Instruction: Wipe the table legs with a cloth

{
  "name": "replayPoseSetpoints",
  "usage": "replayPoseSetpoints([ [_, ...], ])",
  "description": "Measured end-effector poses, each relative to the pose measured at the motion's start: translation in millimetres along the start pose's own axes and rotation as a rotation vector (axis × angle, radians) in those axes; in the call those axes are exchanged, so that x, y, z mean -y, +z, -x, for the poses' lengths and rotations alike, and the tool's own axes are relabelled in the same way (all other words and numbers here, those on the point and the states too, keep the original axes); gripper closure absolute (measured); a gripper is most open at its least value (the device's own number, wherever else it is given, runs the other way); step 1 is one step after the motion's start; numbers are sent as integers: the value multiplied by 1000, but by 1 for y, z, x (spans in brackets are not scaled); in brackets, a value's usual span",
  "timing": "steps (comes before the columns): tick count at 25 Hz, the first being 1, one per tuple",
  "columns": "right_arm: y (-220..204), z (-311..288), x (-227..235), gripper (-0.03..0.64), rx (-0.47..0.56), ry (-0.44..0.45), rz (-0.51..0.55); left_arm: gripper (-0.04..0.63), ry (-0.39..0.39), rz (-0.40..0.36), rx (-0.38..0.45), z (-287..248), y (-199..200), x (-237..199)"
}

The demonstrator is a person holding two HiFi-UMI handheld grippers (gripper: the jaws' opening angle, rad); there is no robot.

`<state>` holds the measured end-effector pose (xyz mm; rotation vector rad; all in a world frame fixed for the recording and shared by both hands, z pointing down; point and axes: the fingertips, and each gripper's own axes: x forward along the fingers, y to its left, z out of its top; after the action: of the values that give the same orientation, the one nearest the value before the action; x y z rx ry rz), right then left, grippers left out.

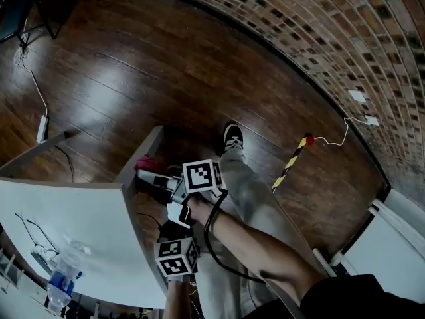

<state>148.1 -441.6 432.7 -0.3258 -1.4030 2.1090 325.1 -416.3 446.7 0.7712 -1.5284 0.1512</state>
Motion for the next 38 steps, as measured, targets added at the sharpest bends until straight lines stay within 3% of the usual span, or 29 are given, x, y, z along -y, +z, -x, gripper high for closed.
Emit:
replayPoseSetpoints([
  [3, 8, -5, 12, 523, 65, 38, -86, 594, -1, 15, 19, -12, 4, -10],
  [7, 22, -9, 44, 522, 92, 38, -54, 594, 12, 33, 27, -34, 3, -23],
  [11, 38, -9, 72, 522, 91, -23, -91, 594, 34, 52, 25, -63, 3, -32],
  [16, 52, -16, 104, 522, 99, -22, -81, 594, 44, 69, 14, -86, 1, -41],
  [38, 128, -37, 269, 522, 104, -160, -133, 594, 113, 164, -38, -201, -2, -108],
])
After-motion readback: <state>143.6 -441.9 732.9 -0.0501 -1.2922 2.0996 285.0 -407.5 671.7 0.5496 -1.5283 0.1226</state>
